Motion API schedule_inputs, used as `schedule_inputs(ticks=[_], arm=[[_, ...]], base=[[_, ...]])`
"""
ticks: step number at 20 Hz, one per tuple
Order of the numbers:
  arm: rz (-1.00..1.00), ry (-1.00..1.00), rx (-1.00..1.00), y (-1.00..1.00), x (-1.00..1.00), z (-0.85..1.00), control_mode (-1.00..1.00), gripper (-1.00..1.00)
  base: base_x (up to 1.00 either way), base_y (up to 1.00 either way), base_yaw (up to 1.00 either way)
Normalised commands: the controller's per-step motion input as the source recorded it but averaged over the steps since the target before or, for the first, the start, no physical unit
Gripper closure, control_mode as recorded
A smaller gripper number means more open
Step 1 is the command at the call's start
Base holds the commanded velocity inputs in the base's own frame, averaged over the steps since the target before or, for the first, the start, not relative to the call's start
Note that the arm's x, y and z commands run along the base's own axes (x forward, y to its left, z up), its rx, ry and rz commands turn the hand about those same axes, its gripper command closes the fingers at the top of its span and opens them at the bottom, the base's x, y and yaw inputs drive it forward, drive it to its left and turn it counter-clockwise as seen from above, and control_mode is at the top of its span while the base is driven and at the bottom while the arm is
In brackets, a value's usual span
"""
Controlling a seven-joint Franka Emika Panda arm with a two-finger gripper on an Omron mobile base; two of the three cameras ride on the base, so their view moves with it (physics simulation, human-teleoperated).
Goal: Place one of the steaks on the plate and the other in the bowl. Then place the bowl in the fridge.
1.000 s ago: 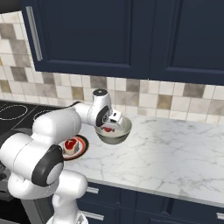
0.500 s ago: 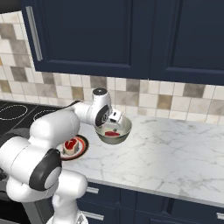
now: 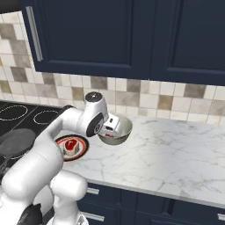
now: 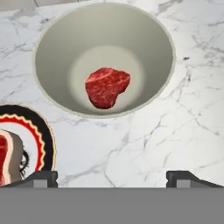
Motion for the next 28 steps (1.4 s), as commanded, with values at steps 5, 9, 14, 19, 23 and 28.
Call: schedule_inputs(ticks=[5, 9, 14, 19, 23, 28], arm=[[0.00, 0.00, 0.00, 0.01, -0.70, 0.15, -1.00, -1.00], [0.00, 0.02, 0.00, 0.10, -0.65, 0.01, -1.00, -1.00], [0.00, 0.01, 0.00, 0.41, -0.78, 0.13, -1.00, -1.00], [0.01, 0.00, -0.01, 0.56, -0.62, 0.11, -1.00, -1.00], [0.04, 0.00, 0.00, 0.26, -0.41, -0.03, -1.00, -1.00], [0.02, 0.00, -0.09, 0.26, -0.07, -0.47, -1.00, -1.00]], base=[[0.00, 0.00, 0.00], [0.00, 0.00, 0.00], [0.00, 0.00, 0.00], [0.00, 0.00, 0.00], [0.00, 0.00, 0.00], [0.00, 0.00, 0.00]])
